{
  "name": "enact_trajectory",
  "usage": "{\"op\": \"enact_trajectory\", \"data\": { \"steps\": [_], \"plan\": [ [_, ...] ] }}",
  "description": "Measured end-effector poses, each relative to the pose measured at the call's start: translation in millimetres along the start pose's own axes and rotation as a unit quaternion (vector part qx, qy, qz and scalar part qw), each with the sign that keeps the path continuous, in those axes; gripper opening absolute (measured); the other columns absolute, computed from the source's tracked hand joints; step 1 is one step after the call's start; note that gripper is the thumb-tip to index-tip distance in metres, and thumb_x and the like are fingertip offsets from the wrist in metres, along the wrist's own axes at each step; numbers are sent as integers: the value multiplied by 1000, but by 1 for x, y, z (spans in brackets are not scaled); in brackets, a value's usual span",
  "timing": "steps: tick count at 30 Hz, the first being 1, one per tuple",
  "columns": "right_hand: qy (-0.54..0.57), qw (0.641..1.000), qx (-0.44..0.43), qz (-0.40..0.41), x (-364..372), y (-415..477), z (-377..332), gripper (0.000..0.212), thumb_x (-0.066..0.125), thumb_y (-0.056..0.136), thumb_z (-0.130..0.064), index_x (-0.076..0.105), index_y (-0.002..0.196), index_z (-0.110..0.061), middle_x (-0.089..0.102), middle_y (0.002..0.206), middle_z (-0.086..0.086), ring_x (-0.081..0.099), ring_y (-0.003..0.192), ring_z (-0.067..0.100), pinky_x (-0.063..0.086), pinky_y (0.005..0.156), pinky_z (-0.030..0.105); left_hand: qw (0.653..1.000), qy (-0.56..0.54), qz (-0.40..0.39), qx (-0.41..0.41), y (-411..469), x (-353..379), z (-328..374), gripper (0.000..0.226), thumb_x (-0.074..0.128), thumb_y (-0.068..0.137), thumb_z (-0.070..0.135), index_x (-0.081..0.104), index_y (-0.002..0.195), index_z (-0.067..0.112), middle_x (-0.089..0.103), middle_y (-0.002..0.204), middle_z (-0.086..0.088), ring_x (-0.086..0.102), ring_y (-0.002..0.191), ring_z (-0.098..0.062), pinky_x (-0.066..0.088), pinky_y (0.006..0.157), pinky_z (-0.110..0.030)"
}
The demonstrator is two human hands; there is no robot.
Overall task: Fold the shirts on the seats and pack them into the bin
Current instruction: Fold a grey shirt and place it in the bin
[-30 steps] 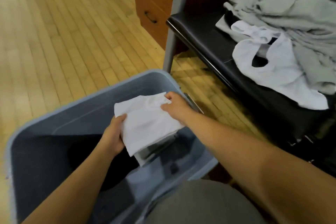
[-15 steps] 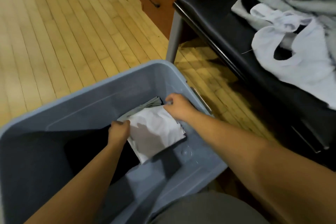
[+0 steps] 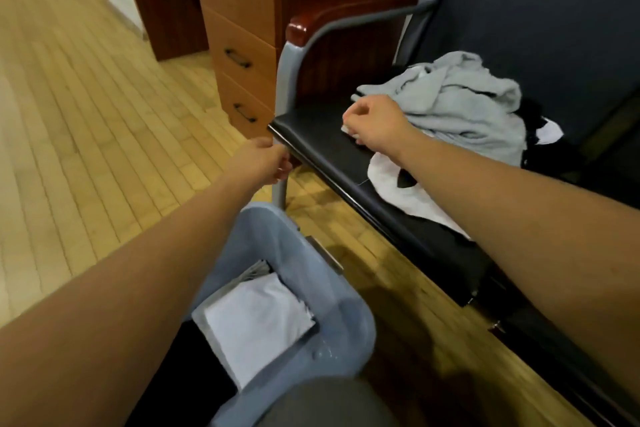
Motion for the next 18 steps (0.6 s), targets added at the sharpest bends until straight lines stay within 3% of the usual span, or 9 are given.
{"op": "enact_trajectory", "data": {
  "steps": [3, 5, 7, 10, 13, 14, 15, 16, 18],
  "plan": [
    [-99, 992, 21, 70, -51, 5, 29, 13, 57, 92, -9, 65, 96, 0, 64, 97, 17, 57, 89, 23, 47, 77, 34, 999, 12, -24, 39, 6, 41, 41, 15, 51, 98, 11, 62, 88, 8, 64, 76, -6, 61, 68, -18, 56, 64, -26],
    [-153, 980, 44, 118, -79, 6, 55, 18, 59, 90, -10, 60, 108, -7, 57, 118, 14, 57, 99, 28, 43, 79, 31, 990, 109, -32, 85, 10, 72, 55, 16, 53, 96, 18, 64, 91, 8, 68, 83, -5, 64, 76, -21, 54, 73, -35],
    [-203, 965, 80, 149, -102, 5, 81, 35, 62, 90, -15, 51, 122, -8, 41, 139, 20, 56, 104, 36, 45, 83, 35, 975, 180, -39, 126, 8, 105, 62, 16, 54, 95, 22, 64, 103, 13, 68, 101, -5, 63, 92, -23, 48, 75, -33],
    [-227, 956, 110, 147, -124, 5, 117, 51, 63, 92, -21, 41, 137, -14, 30, 151, 19, 55, 111, 40, 46, 84, 38, 962, 186, -103, 169, 7, 152, 65, 42, 57, 97, 24, 52, 138, 22, 52, 141, -4, 54, 121, -24, 41, 88, -28],
    [-207, 968, 83, 119, -134, 6, 141, 36, 64, 95, -24, 56, 128, -13, 58, 126, 14, 57, 115, 34, 47, 86, 36, 954, 212, -158, 140, 16, 183, 61, 53, 56, 99, 28, 40, 150, 25, 49, 146, -8, 54, 120, -27, 37, 87, -26],
    [-204, 969, 79, 112, -135, 6, 145, 17, 63, 96, -22, 62, 111, -13, 62, 108, 11, 58, 108, 32, 45, 80, 33, 949, 235, -166, 129, 20, 190, 58, 53, 56, 99, 29, 41, 150, 24, 50, 146, -10, 55, 118, -27, 37, 87, -26],
    [-202, 970, 74, 109, -136, 6, 148, 11, 62, 98, -21, 58, 89, -16, 59, 90, 6, 57, 98, 29, 41, 74, 31, 945, 252, -166, 129, 22, 195, 55, 51, 56, 99, 28, 43, 148, 21, 50, 147, -10, 55, 121, -27, 37, 88, -25],
    [-208, 969, 72, 114, -138, 6, 149, 26, 61, 98, -21, 49, 75, -19, 51, 78, 1, 53, 89, 26, 36, 70, 30, 943, 261, -160, 132, 23, 197, 53, 49, 57, 99, 27, 47, 146, 18, 50, 147, -10, 54, 123, -27, 36, 88, -24],
    [-193, 971, 64, 126, -143, 7, 147, 36, 60, 99, -22, 40, 68, -19, 43, 69, -2, 49, 80, 22, 34, 66, 31, 950, 246, -138, 132, 28, 200, 52, 43, 56, 99, 29, 53, 139, 16, 56, 139, -9, 58, 116, -26, 39, 85, -27]
  ]
}}
Point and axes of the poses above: each hand's wrist, its own y-axis towards the middle knuckle, its own x-axis out of the palm, z = x × y, the point moved 1 cm from there along y, towards the middle knuckle
